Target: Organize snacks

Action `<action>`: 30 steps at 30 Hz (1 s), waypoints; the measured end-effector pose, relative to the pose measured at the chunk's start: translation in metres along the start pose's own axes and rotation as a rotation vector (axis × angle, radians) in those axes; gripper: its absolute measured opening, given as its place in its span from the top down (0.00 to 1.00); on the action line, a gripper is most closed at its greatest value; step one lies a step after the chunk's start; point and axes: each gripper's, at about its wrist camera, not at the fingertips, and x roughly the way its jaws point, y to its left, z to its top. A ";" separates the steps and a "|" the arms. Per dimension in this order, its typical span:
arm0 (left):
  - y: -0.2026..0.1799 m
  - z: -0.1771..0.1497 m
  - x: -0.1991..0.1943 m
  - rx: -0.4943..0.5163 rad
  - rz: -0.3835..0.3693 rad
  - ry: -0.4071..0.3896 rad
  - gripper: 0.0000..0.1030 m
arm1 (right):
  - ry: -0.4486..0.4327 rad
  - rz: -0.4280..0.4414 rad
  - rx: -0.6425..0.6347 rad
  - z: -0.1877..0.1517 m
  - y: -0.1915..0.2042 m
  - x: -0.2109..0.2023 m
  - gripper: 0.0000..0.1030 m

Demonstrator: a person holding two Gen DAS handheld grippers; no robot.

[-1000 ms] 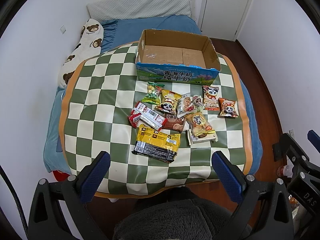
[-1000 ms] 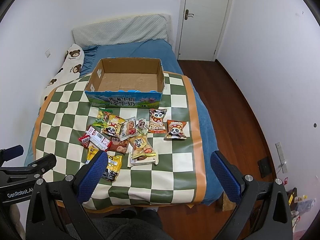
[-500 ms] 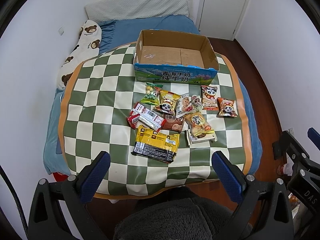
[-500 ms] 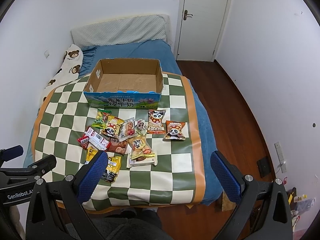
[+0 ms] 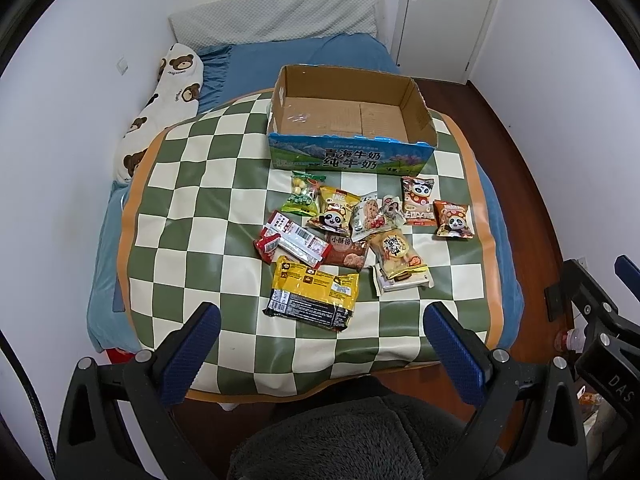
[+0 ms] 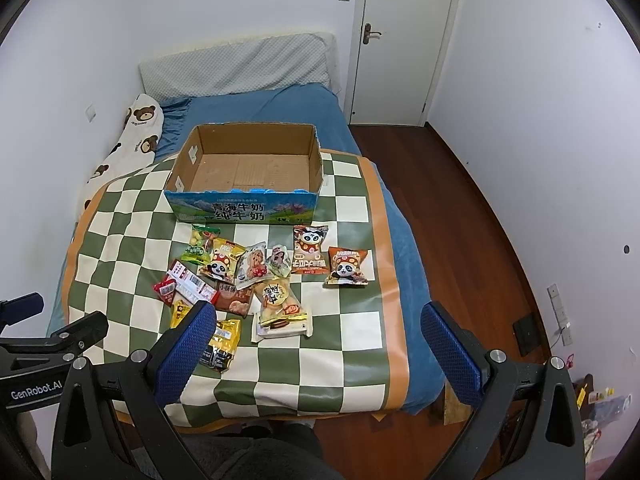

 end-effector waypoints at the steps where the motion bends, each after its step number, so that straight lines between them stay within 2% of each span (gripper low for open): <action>1: -0.001 0.000 0.000 0.000 0.001 0.000 0.00 | 0.001 0.001 -0.001 0.000 0.000 0.000 0.00; 30: -0.003 0.001 -0.001 0.000 0.001 -0.002 0.00 | 0.002 -0.002 0.001 0.002 -0.003 0.001 0.00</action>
